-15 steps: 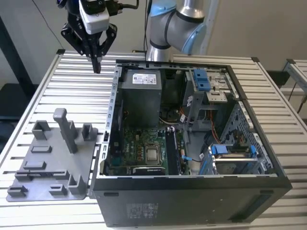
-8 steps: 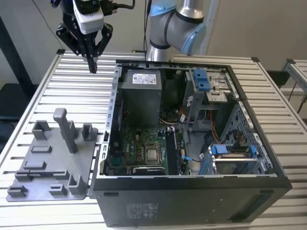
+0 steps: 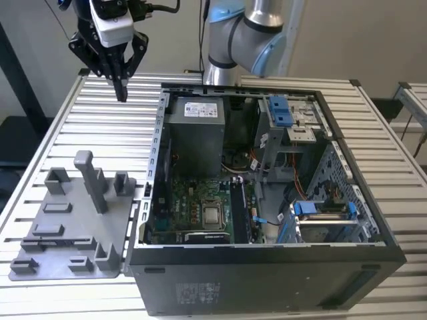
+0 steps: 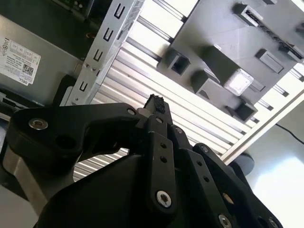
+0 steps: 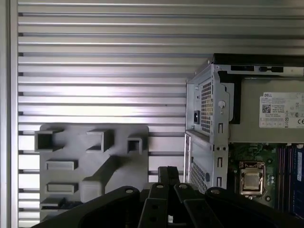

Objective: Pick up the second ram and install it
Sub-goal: 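Reach for the second ram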

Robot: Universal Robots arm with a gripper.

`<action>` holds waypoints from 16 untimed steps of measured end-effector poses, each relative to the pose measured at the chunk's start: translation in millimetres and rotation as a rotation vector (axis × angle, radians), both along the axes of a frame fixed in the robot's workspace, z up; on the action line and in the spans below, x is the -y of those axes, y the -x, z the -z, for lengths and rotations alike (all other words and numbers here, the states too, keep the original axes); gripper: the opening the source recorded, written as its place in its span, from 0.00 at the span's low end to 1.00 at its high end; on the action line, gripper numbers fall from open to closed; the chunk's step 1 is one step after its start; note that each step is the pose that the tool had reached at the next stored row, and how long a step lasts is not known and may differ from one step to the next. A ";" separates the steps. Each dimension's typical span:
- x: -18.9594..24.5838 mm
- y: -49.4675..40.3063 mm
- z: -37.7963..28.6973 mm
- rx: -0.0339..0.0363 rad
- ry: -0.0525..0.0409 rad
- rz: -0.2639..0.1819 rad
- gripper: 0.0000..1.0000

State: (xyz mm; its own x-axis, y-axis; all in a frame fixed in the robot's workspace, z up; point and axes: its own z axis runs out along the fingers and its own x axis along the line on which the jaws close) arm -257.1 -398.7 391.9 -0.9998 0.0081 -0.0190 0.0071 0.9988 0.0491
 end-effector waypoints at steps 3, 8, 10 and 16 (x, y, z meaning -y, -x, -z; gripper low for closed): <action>0.0 5.4 0.0 -0.0001 0.0000 -0.002 0.11; -0.1 13.2 0.1 -0.0001 0.0000 -0.004 0.11; -0.1 16.8 0.2 -0.0001 0.0000 -0.005 0.11; -0.1 28.7 0.5 0.0000 0.0000 -0.008 0.11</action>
